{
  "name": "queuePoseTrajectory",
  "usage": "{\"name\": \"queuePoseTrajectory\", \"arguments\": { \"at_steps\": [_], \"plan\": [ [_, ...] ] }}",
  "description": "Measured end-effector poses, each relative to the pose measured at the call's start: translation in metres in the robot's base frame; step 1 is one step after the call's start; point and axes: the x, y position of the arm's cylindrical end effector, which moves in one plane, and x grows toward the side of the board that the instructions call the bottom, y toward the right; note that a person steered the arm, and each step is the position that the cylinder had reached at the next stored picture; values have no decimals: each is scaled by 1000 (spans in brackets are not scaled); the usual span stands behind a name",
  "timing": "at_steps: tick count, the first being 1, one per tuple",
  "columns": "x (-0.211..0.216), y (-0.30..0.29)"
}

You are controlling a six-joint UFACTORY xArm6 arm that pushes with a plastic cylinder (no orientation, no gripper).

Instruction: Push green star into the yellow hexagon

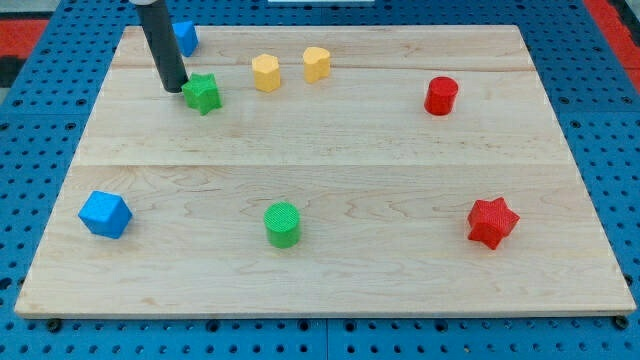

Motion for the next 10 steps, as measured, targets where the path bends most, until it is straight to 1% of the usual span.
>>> {"name": "queuePoseTrajectory", "arguments": {
  "at_steps": [1, 3, 4, 5, 6, 7, 8, 9, 10],
  "plan": [
    [8, 0],
    [46, -18],
    [25, 27],
    [13, 55],
    [6, 82],
    [10, 90],
    [39, 48],
    [31, 47],
    [11, 34]
  ]
}}
